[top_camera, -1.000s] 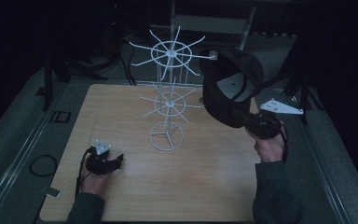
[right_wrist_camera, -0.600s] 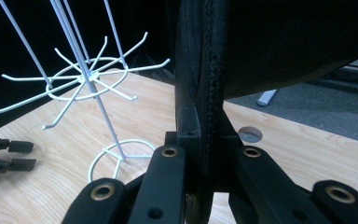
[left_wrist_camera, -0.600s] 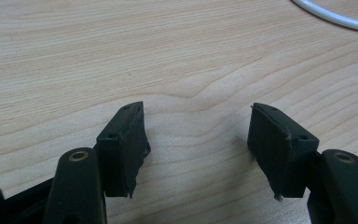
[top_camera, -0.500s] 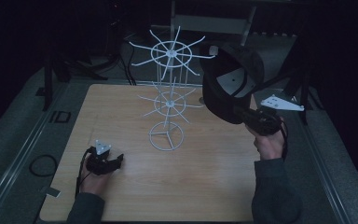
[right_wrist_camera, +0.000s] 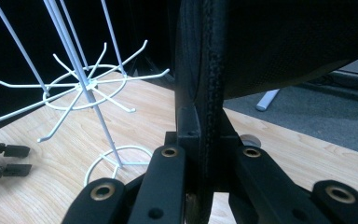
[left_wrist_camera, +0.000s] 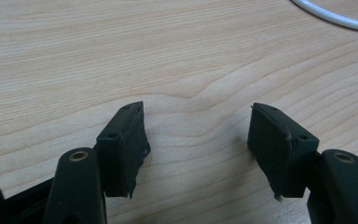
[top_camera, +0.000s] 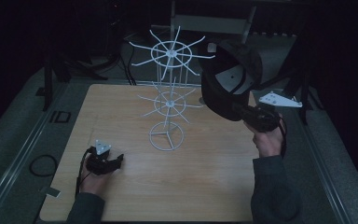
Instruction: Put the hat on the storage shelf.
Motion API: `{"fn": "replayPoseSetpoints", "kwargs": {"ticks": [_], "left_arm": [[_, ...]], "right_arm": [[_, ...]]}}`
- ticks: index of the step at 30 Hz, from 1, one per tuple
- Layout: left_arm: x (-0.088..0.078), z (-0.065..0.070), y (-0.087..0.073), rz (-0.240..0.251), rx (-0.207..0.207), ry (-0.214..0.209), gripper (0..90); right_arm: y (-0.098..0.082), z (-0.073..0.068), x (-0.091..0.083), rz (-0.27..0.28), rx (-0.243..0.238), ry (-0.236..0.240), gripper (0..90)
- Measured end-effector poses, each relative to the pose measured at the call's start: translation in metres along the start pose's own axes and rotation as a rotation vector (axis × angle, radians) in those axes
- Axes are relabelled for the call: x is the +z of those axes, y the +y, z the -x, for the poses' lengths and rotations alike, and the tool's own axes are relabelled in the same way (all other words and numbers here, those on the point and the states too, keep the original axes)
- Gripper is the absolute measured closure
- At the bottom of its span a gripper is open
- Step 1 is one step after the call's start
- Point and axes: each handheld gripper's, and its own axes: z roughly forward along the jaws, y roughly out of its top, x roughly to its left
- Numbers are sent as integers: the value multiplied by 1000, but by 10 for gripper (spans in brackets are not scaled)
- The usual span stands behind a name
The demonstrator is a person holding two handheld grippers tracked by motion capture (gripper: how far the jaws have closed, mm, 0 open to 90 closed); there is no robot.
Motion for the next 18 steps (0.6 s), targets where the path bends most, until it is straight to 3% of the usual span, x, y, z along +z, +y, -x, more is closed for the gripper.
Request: {"fn": "replayPoseSetpoints", "kwargs": {"ticks": [18], "left_arm": [[0,0,0,2,0,-2,372]], "right_arm": [[9,1,1,16,-4,-7,864]]}}
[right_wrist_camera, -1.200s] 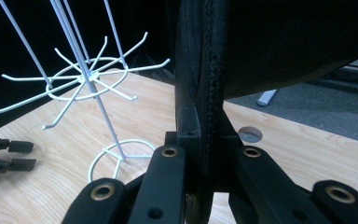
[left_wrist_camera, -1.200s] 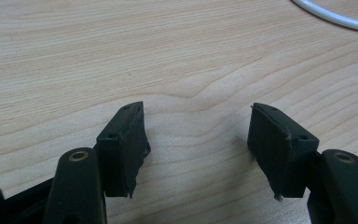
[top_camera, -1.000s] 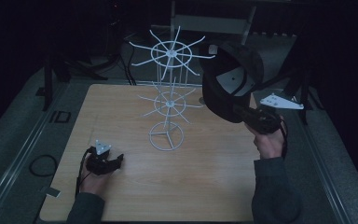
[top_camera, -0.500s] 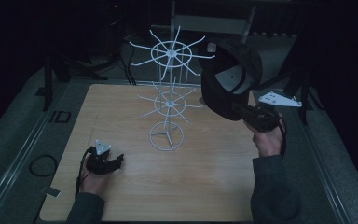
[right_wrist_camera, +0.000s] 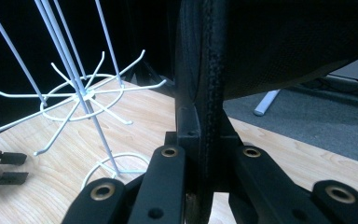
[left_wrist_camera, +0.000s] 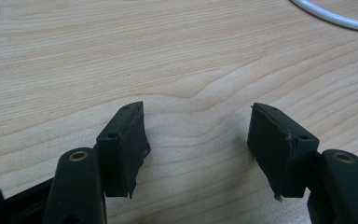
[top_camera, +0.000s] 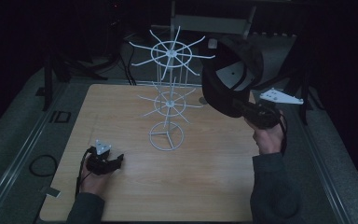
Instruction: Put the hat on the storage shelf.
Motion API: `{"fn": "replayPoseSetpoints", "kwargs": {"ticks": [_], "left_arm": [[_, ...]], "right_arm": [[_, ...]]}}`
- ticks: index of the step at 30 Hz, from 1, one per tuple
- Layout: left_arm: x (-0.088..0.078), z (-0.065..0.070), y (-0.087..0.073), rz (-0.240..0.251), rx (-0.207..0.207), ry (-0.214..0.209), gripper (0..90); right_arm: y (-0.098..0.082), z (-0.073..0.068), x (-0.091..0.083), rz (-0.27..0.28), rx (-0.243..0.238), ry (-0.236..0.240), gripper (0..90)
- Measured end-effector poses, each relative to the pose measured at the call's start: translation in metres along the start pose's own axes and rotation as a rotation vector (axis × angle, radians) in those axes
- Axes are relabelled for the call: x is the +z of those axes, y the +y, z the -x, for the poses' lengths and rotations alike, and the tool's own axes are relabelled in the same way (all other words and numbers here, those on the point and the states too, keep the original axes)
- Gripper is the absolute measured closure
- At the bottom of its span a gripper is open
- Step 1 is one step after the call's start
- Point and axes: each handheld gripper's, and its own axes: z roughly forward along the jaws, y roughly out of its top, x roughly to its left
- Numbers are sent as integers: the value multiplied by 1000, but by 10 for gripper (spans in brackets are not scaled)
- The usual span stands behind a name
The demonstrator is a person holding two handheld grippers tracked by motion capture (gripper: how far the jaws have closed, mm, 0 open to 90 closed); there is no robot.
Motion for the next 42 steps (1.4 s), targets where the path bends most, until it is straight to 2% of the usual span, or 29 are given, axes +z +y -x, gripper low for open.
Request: {"fn": "replayPoseSetpoints", "kwargs": {"ticks": [9,16,27,38,42], "left_arm": [[0,0,0,1,-1,-1,372],[0,0,0,0,0,-1,372],[0,0,0,-1,5,-2,372],[0,0,0,-1,6,-2,372],[0,0,0,-2,6,-2,372]], "right_arm": [[4,-2,3,1,-12,-6,864],[8,-5,5,2,-40,-17,864],[14,-11,7,11,-47,-14,864],[21,-17,11,4,-80,-15,863],[22,-21,14,-5,-105,-31,863]]}}
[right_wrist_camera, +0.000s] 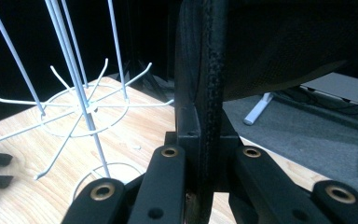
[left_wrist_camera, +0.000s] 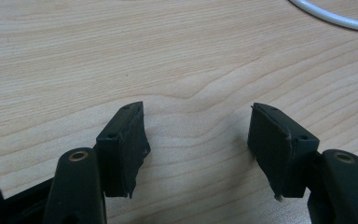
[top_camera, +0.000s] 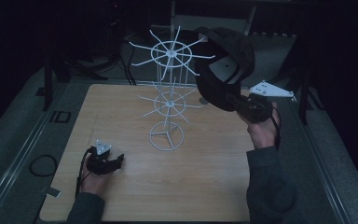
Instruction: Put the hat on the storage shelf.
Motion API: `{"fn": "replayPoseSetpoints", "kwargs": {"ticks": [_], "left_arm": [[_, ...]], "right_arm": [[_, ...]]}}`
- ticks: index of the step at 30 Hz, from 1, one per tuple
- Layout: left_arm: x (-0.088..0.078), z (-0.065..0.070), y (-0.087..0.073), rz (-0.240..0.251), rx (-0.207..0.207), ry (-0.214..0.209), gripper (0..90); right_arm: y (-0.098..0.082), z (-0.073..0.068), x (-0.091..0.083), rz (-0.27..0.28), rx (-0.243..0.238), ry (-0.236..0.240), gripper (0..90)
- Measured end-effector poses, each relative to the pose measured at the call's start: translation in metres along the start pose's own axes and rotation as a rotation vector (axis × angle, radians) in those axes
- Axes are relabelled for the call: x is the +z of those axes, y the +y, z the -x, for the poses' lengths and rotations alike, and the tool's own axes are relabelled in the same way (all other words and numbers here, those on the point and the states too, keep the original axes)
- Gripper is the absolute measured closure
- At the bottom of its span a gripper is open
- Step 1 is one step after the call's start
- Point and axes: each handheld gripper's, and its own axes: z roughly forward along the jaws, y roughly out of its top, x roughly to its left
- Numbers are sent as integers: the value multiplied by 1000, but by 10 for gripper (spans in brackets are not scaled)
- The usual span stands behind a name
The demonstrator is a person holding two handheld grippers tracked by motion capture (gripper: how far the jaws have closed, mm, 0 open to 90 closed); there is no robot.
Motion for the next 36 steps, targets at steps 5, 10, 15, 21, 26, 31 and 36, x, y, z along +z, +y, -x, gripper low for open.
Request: {"fn": "replayPoseSetpoints", "kwargs": {"ticks": [5,10,15,21,26,31,36], "left_arm": [[0,0,0,0,-1,-1,372],[0,0,0,1,-1,-1,372],[0,0,0,0,-1,-1,372],[0,0,0,0,-1,-1,371],[0,0,0,0,-1,-1,372],[0,0,0,0,0,0,372],[0,0,0,0,-1,-1,371]], "right_arm": [[-1,-5,4,-13,-31,-14,863],[-2,-9,7,-19,-51,-17,863],[-2,-11,8,-19,-68,-27,863],[-3,-14,8,-30,-105,-67,863],[-6,-14,10,-41,-110,-66,862],[-11,-15,13,-59,-134,-57,860],[-14,-19,16,-79,-173,-54,854]]}}
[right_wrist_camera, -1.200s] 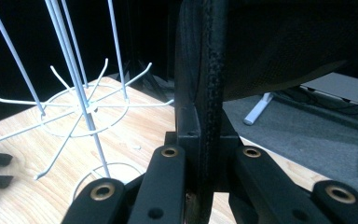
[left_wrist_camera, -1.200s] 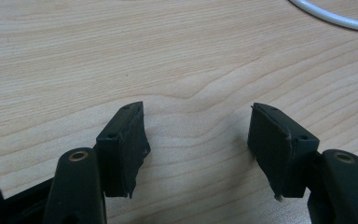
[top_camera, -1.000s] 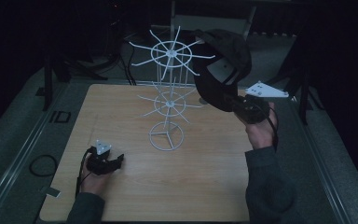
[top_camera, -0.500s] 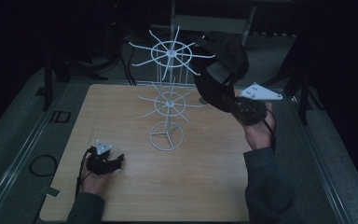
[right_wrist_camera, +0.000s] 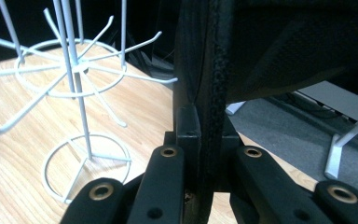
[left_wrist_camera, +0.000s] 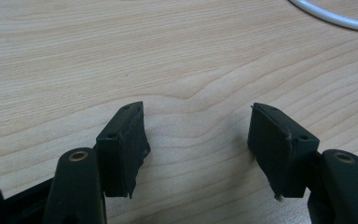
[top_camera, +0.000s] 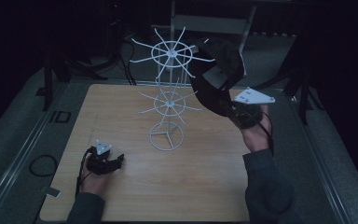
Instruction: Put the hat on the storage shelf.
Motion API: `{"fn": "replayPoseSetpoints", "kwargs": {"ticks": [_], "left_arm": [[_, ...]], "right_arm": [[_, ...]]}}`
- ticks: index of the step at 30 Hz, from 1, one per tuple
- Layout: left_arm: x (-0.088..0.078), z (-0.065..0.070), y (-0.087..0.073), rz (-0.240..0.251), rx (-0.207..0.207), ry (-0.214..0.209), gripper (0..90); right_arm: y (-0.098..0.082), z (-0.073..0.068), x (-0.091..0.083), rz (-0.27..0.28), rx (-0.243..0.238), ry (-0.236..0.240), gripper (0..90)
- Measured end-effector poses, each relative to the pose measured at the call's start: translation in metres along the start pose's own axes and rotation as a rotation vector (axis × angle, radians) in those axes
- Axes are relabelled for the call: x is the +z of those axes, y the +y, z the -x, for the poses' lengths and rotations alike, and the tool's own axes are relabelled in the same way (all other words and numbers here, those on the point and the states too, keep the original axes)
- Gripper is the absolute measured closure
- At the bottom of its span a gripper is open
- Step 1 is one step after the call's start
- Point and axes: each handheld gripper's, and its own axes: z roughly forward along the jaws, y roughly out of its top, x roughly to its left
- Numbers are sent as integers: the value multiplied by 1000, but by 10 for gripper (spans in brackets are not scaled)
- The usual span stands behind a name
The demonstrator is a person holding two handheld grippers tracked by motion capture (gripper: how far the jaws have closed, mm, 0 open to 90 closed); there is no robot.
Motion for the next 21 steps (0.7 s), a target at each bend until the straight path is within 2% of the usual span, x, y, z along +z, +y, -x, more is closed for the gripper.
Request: {"fn": "replayPoseSetpoints", "kwargs": {"ticks": [2,5,6,10,12,13,14,15,16,17,18,19,21], "left_arm": [[0,0,0,1,-1,1,372],[0,0,0,-1,1,0,372],[0,0,0,-2,2,1,372],[0,0,0,-2,4,2,371],[0,0,0,-3,5,3,371],[0,0,0,-2,5,3,371],[0,0,0,-1,4,3,372],[0,0,0,-1,4,3,371],[0,0,0,-1,5,3,372],[0,0,0,1,3,3,372],[0,0,0,0,3,3,372],[0,0,0,-1,5,3,372],[0,0,0,-1,5,3,371]], "right_arm": [[0,-3,2,-13,-16,-3,851],[-2,-5,4,-24,-16,-4,838],[-3,-4,4,-25,-9,-5,793],[-5,-4,5,-28,-5,-5,734],[-6,-3,5,-35,3,-1,650],[-6,-3,5,-35,3,-1,650],[-7,-2,6,-40,21,13,569],[-7,-2,6,-40,21,13,569],[-8,0,7,-61,47,38,506],[-8,0,7,-61,47,38,506],[-10,0,9,-70,54,45,442],[-10,0,9,-70,54,45,442],[-12,-1,10,-78,59,50,369]]}}
